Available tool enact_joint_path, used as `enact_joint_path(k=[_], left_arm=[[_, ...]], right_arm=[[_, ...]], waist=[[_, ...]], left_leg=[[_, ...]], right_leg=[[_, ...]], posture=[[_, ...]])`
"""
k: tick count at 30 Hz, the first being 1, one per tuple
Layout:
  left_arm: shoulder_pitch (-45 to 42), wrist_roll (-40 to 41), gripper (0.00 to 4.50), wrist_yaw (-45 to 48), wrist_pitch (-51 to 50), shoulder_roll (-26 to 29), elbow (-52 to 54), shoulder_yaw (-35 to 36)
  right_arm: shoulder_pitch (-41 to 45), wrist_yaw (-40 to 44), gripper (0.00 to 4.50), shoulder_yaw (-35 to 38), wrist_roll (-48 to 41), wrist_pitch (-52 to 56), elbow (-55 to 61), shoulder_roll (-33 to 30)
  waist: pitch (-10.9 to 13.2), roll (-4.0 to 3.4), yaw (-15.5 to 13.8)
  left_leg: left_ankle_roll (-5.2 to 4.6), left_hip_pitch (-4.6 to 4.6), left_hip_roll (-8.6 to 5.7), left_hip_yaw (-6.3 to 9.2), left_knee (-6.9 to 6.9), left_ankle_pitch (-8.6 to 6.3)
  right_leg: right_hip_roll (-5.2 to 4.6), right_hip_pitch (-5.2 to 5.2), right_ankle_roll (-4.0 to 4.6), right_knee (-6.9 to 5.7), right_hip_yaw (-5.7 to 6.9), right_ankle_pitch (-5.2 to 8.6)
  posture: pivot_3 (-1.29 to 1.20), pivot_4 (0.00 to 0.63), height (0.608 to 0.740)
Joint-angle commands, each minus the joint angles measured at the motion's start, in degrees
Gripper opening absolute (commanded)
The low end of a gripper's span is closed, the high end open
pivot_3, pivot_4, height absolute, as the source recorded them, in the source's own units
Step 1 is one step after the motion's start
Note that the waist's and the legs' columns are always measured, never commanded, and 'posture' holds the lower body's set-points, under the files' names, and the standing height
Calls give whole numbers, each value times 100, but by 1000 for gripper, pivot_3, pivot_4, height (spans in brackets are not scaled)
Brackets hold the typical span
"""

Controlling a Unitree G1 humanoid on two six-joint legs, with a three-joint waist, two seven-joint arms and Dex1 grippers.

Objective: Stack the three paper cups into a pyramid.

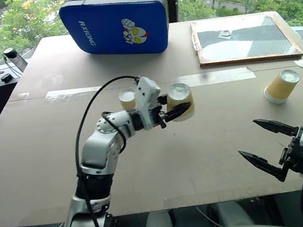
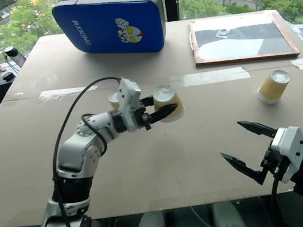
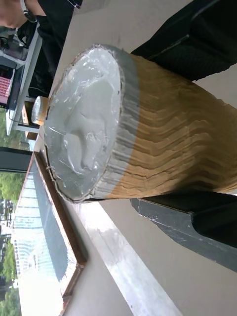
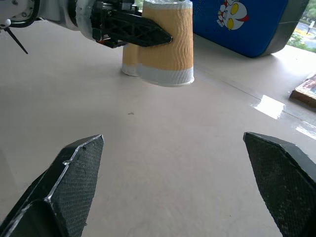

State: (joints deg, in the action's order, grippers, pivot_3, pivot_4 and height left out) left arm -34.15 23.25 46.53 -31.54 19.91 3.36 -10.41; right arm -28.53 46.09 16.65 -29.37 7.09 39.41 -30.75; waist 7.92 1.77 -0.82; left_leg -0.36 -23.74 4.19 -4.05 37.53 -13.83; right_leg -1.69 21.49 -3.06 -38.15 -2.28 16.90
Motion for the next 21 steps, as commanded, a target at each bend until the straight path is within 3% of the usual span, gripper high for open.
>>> enact_joint_path(k=[1,6,21], left_arm=[[-497,-369,2335,-242,352,-473,-806,-199],[-593,-807,2335,-515,748,-845,-1440,-299],[126,-944,2335,-325,267,-506,-584,-480]], right_arm=[[-118,-193,4500,78,54,-162,281,117],[-486,-402,4500,80,174,-262,550,300],[-867,-617,4500,-40,200,-214,879,403]], waist=[[-1,-3,6],[0,-7,16],[1,-10,-1]], left_leg=[[0,-2,0,-1,0,0],[0,-2,-2,17,-9,0],[1,-4,-2,21,-6,0]], right_leg=[[2,3,0,0,-3,0],[14,10,1,7,-22,0],[12,10,1,5,-18,0]], posture=[[0,150,740],[0,150,740],[0,150,740]])
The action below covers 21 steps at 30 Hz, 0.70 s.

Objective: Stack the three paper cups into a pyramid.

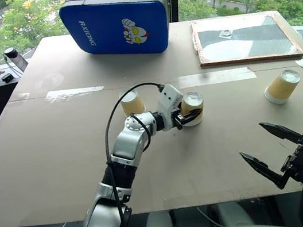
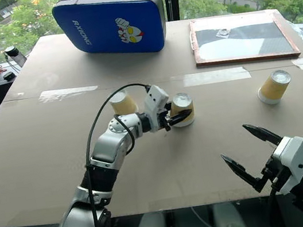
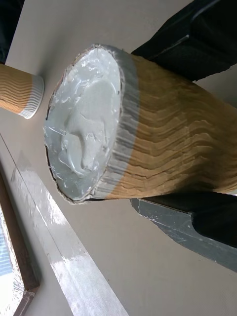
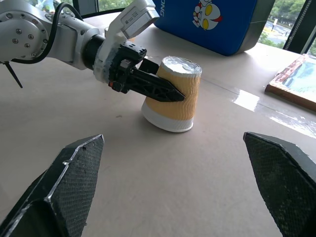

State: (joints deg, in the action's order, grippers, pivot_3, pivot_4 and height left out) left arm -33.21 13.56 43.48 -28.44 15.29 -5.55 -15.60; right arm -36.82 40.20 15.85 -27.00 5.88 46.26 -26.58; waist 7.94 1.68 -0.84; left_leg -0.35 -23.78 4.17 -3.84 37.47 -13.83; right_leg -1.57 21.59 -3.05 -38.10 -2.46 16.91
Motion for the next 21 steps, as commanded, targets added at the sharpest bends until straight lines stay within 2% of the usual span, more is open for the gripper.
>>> enact_joint_path(k=[1,5,8,16,21], left_arm=[[50,46,2801,-60,-93,-72,304,66],[86,166,4469,-117,-42,-215,360,228],[205,297,4469,-135,-193,-113,706,458],[1501,1653,4469,204,-1035,1012,2730,1859],[2380,1903,4469,283,-741,1436,3042,2590]], right_arm=[[-34,-38,4500,39,-37,-91,186,-13],[-49,-26,4500,28,-56,-86,182,-29],[-63,22,4500,27,-74,-100,173,-55],[362,205,4500,-61,-186,-99,-113,-184],[839,304,4500,-237,-239,-36,-374,-279]], waist=[[0,0,1],[0,0,0],[0,0,12],[-1,-5,68],[-2,-4,6]], left_leg=[[0,1,0,-2,0,0],[-1,1,0,0,1,0],[-1,0,0,2,0,0],[1,6,3,0,-3,0],[0,6,-2,0,0,0]], right_leg=[[-1,0,0,0,-1,0],[0,-1,0,0,0,0],[0,-1,0,0,0,0],[-4,-1,1,-4,-2,0],[-15,-4,1,-4,6,0]], posture=[[0,150,740],[0,150,740],[0,150,740],[0,150,740],[0,150,740]])
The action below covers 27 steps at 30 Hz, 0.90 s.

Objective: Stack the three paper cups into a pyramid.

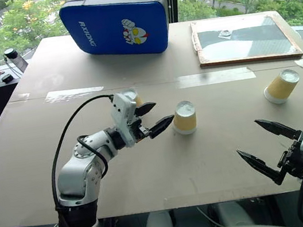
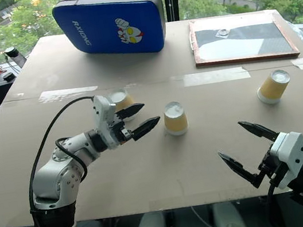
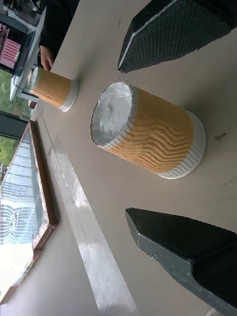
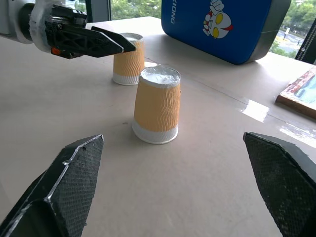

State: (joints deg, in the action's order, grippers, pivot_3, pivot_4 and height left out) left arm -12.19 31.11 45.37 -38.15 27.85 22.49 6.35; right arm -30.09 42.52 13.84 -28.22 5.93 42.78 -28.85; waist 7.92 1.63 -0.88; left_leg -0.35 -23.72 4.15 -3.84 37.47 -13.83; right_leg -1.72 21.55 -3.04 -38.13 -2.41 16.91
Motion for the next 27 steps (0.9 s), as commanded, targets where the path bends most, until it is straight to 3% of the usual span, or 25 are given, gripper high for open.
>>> enact_joint_path(k=[1,11,27], left_arm=[[390,138,4469,86,286,247,212,481],[129,-555,4469,-359,1145,571,-1245,781],[-1268,-1197,4469,-442,1692,253,-2716,24]], right_arm=[[250,88,4500,-74,-121,-27,-70,-70],[605,170,4500,-284,-122,0,-278,-161],[330,-53,4500,-362,-26,-87,-74,-85]], waist=[[0,0,13],[0,0,7],[0,3,1]], left_leg=[[0,2,1,-2,-1,0],[-1,0,0,4,-2,0],[0,-3,1,-1,0,0]], right_leg=[[1,0,0,0,-2,0],[4,1,1,-1,4,0],[7,3,0,-2,2,-1]], posture=[[0,150,740],[0,150,740],[0,150,740]])
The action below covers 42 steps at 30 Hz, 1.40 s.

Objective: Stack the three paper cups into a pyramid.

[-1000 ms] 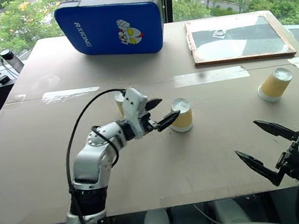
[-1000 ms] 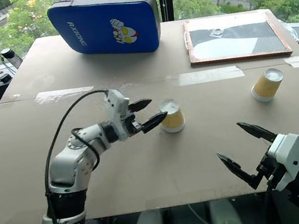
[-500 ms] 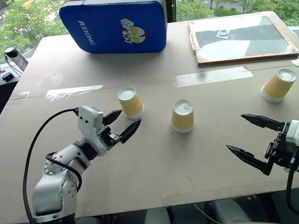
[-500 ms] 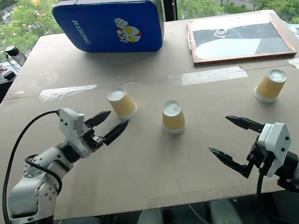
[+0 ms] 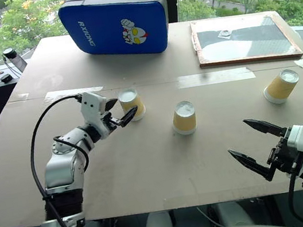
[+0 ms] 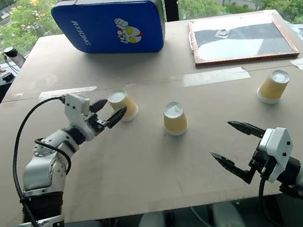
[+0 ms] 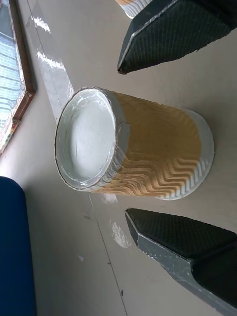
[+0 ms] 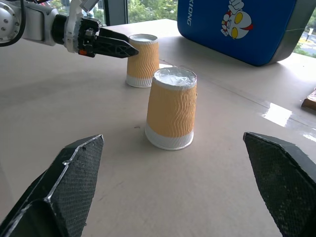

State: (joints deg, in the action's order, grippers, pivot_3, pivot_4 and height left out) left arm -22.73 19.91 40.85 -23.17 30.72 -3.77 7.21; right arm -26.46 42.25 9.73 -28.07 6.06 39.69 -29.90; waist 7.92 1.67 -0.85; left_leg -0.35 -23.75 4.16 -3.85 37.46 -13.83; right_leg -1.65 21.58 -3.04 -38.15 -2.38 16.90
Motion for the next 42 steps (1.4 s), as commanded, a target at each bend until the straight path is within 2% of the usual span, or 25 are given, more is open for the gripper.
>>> enact_joint_path(k=[1,4,7,8,12,16,29,41,42], left_arm=[[-239,-94,4469,29,227,-40,-141,-76],[-296,-159,3604,110,354,-24,-331,-124],[-308,-142,2342,253,458,6,-436,-119],[-303,-86,2276,320,459,22,-426,-79],[-147,518,2276,986,76,149,34,28],[154,1220,2276,1861,-628,435,863,-218],[-60,296,2276,1818,231,110,461,-1026],[-25,-9,2276,1874,730,-78,181,-1207],[-32,-7,3072,1873,760,-93,158,-1202]], right_arm=[[-44,-30,4500,53,-44,-105,238,17],[-100,-39,4500,69,-44,-122,258,19],[-211,-48,4500,91,-38,-159,285,37],[-245,-51,4500,89,-27,-180,285,48],[-312,-72,4500,60,12,-220,292,93],[-336,-85,4500,23,63,-264,272,127],[-634,-172,4500,11,181,-441,360,252],[-745,-212,4500,17,253,-527,394,310],[-737,-212,4500,18,254,-526,388,309]], waist=[[0,0,0],[0,0,20],[0,0,13],[0,0,13],[0,0,13],[1,-1,15],[-1,-4,3],[-3,-6,-4],[-3,-5,-4]], left_leg=[[0,0,0,0,0,0],[0,1,0,-1,0,0],[1,1,1,0,-1,0],[1,1,1,-1,-1,0],[0,1,1,-2,-1,0],[1,0,2,-3,-1,1],[0,2,1,1,1,0],[0,3,1,1,3,0],[0,3,1,1,3,0]], right_leg=[[0,0,0,0,0,0],[1,1,0,0,-3,0],[2,1,0,0,-2,0],[2,1,0,0,-2,0],[0,1,0,0,-2,0],[-1,2,0,-1,-3,0],[2,0,1,-4,-1,1],[1,-1,1,-5,-1,1],[1,-1,1,-5,-1,0]], posture=[[0,150,740],[0,150,740],[0,150,740],[0,150,740],[0,150,740],[0,150,740],[0,150,740],[0,150,740],[0,150,740]])
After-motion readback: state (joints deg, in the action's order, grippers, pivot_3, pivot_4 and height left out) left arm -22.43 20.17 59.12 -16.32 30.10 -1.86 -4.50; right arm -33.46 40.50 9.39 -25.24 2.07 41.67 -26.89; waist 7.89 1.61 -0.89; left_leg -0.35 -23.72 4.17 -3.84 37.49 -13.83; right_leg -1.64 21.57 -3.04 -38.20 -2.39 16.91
